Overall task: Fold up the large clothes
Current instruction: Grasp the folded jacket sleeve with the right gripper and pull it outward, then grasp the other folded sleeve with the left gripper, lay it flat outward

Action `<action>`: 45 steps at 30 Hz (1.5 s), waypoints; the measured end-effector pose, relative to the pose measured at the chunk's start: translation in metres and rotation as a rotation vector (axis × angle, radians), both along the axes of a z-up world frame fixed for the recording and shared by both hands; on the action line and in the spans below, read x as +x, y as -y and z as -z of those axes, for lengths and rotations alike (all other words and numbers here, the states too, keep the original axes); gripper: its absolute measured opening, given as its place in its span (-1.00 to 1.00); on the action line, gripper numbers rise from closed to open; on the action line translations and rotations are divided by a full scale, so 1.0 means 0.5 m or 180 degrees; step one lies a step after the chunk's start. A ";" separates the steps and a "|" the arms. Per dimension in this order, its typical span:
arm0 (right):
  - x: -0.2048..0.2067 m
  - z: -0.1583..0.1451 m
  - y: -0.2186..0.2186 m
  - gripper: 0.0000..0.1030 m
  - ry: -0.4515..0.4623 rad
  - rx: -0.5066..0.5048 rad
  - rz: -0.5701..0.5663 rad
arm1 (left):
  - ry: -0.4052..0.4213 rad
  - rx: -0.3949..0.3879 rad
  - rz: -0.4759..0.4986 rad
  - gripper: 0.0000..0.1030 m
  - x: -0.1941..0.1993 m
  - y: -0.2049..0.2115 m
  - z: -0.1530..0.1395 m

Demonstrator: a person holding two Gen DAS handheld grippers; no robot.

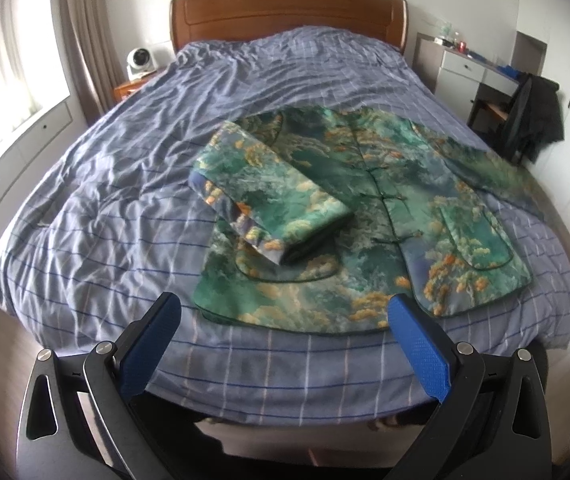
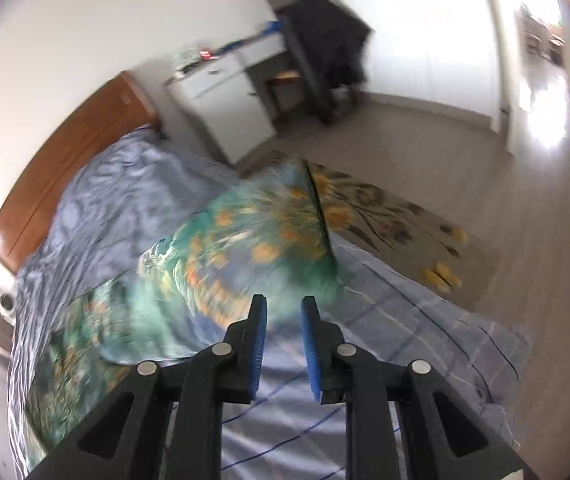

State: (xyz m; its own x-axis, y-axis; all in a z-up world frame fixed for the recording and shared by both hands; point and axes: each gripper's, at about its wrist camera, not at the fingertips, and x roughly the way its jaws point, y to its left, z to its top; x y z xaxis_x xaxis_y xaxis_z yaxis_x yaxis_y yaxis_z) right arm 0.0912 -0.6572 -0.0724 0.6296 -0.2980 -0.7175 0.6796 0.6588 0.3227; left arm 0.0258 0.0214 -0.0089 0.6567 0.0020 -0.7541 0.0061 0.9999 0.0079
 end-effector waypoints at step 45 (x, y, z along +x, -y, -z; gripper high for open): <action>-0.231 -0.014 -0.694 -0.14 0.0105 -0.0545 -0.2028 | 0.0010 0.0200 0.0805 -0.77 0.330 -0.200 0.079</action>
